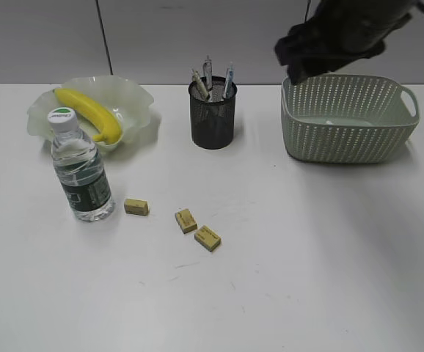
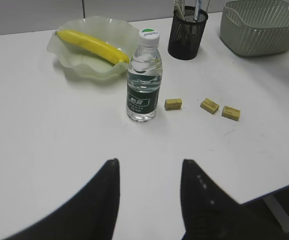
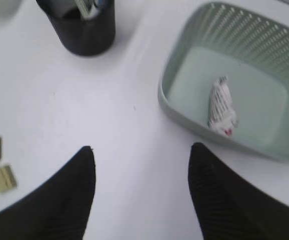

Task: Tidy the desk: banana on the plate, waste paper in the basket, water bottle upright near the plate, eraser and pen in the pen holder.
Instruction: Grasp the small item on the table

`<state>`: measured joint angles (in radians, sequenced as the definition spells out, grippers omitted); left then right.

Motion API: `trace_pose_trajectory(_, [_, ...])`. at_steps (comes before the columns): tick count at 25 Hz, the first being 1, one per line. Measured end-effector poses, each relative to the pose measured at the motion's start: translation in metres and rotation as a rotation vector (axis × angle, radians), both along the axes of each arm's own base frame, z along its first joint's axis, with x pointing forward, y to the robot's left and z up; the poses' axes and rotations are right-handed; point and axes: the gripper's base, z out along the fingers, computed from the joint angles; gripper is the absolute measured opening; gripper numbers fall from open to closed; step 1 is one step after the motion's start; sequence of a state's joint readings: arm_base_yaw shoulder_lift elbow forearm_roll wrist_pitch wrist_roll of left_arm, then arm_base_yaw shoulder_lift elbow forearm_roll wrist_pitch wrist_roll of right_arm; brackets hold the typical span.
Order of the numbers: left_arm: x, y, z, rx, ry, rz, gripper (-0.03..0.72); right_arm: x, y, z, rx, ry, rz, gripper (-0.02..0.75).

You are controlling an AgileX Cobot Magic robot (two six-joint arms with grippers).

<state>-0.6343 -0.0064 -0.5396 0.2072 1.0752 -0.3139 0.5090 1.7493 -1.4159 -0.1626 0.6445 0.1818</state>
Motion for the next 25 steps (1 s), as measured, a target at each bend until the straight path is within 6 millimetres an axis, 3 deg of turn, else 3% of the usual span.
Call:
trace_pose_trajectory(6, [0.0,0.0,0.0,0.0,0.0,0.0,0.304,-0.063,-0.039,0.059,-0.124,0.15,-0.011,0.458])
trace_pose_trajectory(12, [0.0,-0.001,0.0,-0.007,0.004,-0.006,0.304,-0.145,-0.073,0.108,-0.031,0.137,0.072,0.454])
trace_pose_trajectory(17, [-0.001,-0.001,0.0,-0.01,0.005,-0.009,0.304,-0.216,-0.111,0.102,0.02,0.076,0.089,0.455])
trace_pose_trajectory(19, [-0.001,-0.001,0.0,-0.01,0.005,-0.009,0.304,-0.248,-0.128,0.093,0.041,0.034,0.09,0.455])
trace_pose_trajectory(25, [-0.001,-0.001,0.0,-0.01,0.005,-0.009,0.304,-0.317,-0.165,0.056,0.118,-0.084,0.101,0.455])
